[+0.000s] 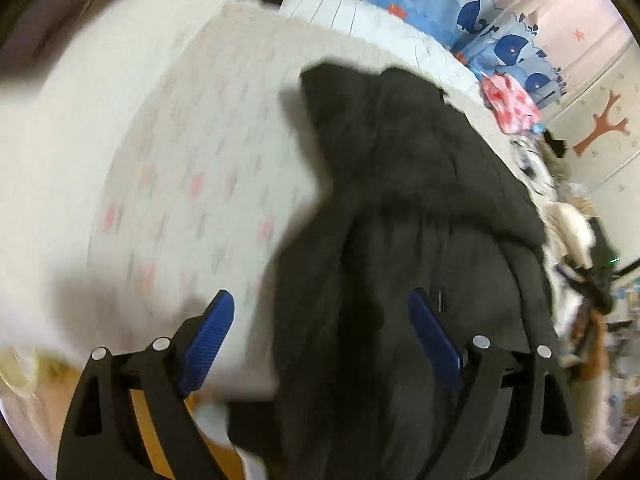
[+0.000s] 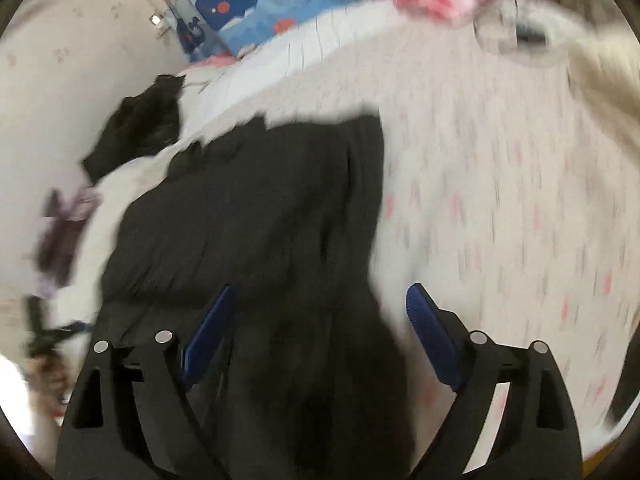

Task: Fold large clothes

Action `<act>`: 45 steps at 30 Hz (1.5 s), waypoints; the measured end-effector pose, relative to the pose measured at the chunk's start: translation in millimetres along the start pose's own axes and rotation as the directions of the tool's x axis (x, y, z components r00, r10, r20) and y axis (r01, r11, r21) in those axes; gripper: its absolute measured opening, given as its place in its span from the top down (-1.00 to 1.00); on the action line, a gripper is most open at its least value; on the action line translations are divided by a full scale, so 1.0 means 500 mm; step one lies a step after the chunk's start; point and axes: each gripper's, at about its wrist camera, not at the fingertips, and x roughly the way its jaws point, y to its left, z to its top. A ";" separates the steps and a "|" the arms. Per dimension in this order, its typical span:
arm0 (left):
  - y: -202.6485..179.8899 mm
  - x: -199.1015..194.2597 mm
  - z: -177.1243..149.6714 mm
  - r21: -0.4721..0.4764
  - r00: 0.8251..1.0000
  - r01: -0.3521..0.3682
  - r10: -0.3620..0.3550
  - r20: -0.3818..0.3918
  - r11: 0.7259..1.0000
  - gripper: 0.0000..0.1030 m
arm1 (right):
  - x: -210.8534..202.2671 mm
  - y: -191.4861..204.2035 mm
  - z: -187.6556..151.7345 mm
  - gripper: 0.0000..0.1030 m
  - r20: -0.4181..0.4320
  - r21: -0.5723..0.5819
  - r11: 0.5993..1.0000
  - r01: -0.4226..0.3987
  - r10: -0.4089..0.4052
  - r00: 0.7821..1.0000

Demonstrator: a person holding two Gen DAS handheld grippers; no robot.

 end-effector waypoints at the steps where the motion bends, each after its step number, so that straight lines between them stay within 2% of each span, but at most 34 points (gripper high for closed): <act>1: 0.019 -0.006 -0.033 -0.022 0.999 0.037 -0.037 -0.025 0.999 -0.71 | -0.008 -0.009 -0.023 -0.63 -0.016 0.008 1.000 -0.013 0.014 1.000; 4: 0.056 -0.007 -0.106 -0.076 0.987 0.135 -0.141 -0.073 0.988 -0.78 | -0.034 -0.055 -0.142 -0.65 -0.085 0.066 0.992 -0.104 0.109 0.990; 7: 0.075 0.005 -0.161 -0.143 0.956 0.262 -0.277 -0.095 0.954 -0.82 | -0.037 -0.104 -0.237 -0.74 -0.111 0.175 0.964 -0.199 0.221 0.969; 8: 0.077 0.015 -0.177 -0.160 0.936 0.318 -0.337 -0.102 0.934 -0.85 | -0.032 -0.127 -0.271 -0.75 -0.107 0.236 0.940 -0.248 0.279 0.954; 9: 0.071 0.022 -0.186 -0.170 0.923 0.348 -0.369 -0.109 0.922 -0.85 | -0.025 -0.143 -0.288 -0.76 -0.106 0.278 0.918 -0.283 0.322 0.941; 11: 0.057 0.042 -0.200 -0.182 0.885 0.418 -0.444 -0.140 0.890 -0.85 | -0.004 -0.169 -0.328 -0.76 -0.085 0.361 0.852 -0.378 0.434 0.897; 12: 0.045 0.051 -0.206 -0.176 0.869 0.442 -0.469 -0.158 0.880 -0.85 | 0.001 -0.177 -0.337 -0.79 -0.072 0.380 0.833 -0.404 0.462 0.884; 15: 0.007 0.064 -0.224 -0.142 0.837 0.483 -0.503 -0.213 0.864 -0.85 | 0.021 -0.197 -0.364 -0.85 -0.013 0.425 0.756 -0.498 0.555 0.832; 16: -0.011 0.064 -0.232 -0.118 0.833 0.488 -0.502 -0.233 0.865 -0.85 | 0.025 -0.204 -0.368 -0.86 0.006 0.430 0.738 -0.521 0.574 0.819; 19: -0.023 0.053 -0.244 -0.092 0.849 0.465 -0.473 -0.236 0.880 -0.85 | 0.050 -0.226 -0.387 -0.86 0.060 0.469 0.669 -0.577 0.628 0.776; 21: -0.027 0.045 -0.247 -0.105 0.855 0.459 -0.471 -0.219 0.882 -0.85 | 0.063 -0.220 -0.392 -0.86 0.049 0.475 0.656 -0.586 0.645 0.762; 23: -0.035 0.029 -0.252 -0.086 0.882 0.420 -0.429 -0.194 0.903 -0.83 | 0.069 -0.198 -0.400 -0.86 0.030 0.443 0.639 -0.629 0.690 0.723; 24: -0.035 0.021 -0.252 -0.080 0.890 0.408 -0.415 -0.188 0.910 -0.71 | 0.062 -0.180 -0.402 -0.84 0.016 0.399 0.644 -0.653 0.707 0.707; 26: -0.037 0.008 -0.255 -0.074 0.909 0.376 -0.383 -0.165 0.924 -0.42 | 0.046 -0.152 -0.404 -0.53 0.012 0.335 0.647 -0.686 0.724 0.689; 27: -0.035 0.001 -0.256 -0.082 0.915 0.368 -0.376 -0.146 0.926 -0.25 | 0.033 -0.139 -0.402 -0.10 0.021 0.306 0.648 -0.697 0.728 0.686; 28: -0.029 -0.009 -0.254 -0.088 0.917 0.367 -0.376 -0.132 0.926 -0.11 | 0.017 -0.131 -0.400 0.36 0.035 0.282 0.658 -0.698 0.720 0.693; 29: -0.031 -0.020 -0.251 -0.092 0.923 0.360 -0.369 -0.110 0.928 0.09 | -0.002 -0.120 -0.397 0.47 0.058 0.252 0.664 -0.704 0.716 0.696; 30: -0.037 -0.031 -0.246 -0.086 0.929 0.353 -0.360 -0.090 0.932 0.28 | -0.032 -0.106 -0.389 0.58 0.092 0.208 0.663 -0.719 0.718 0.690; 31: -0.047 -0.047 -0.242 -0.078 0.935 0.344 -0.349 -0.065 0.936 0.37 | -0.059 -0.095 -0.380 0.66 0.118 0.173 0.661 -0.730 0.722 0.682; 33: -0.064 -0.078 -0.236 -0.066 0.933 0.357 -0.360 -0.024 0.932 0.60 | -0.121 -0.064 -0.362 0.72 0.167 0.096 0.651 -0.753 0.735 0.657; 35: -0.084 -0.115 -0.228 -0.041 0.926 0.377 -0.376 0.019 0.925 0.67 | -0.186 -0.040 -0.352 0.75 0.193 0.022 0.639 -0.768 0.751 0.631; 38: -0.103 -0.177 -0.229 -0.010 0.913 0.404 -0.402 0.072 0.915 0.72 | -0.268 0.012 -0.345 0.77 0.194 -0.078 0.601 -0.796 0.792 0.579; 40: -0.107 -0.230 -0.241 0.025 0.889 0.446 -0.446 0.107 0.895 0.73 | -0.300 0.038 -0.353 0.77 0.190 -0.122 0.576 -0.809 0.813 0.550; 42: -0.097 -0.262 -0.252 0.047 0.875 0.468 -0.470 0.118 0.882 0.73 | -0.318 0.050 -0.353 0.77 0.183 -0.146 0.548 -0.824 0.833 0.522; 43: -0.093 -0.271 -0.259 0.055 0.876 0.466 -0.469 0.113 0.883 0.73 | -0.319 0.051 -0.360 0.77 0.173 -0.143 0.552 -0.821 0.831 0.529; 45: -0.070 -0.257 -0.282 0.052 0.893 0.445 -0.447 0.053 0.894 0.73 | -0.307 0.029 -0.379 0.76 0.145 -0.087 0.567 -0.819 0.821 0.553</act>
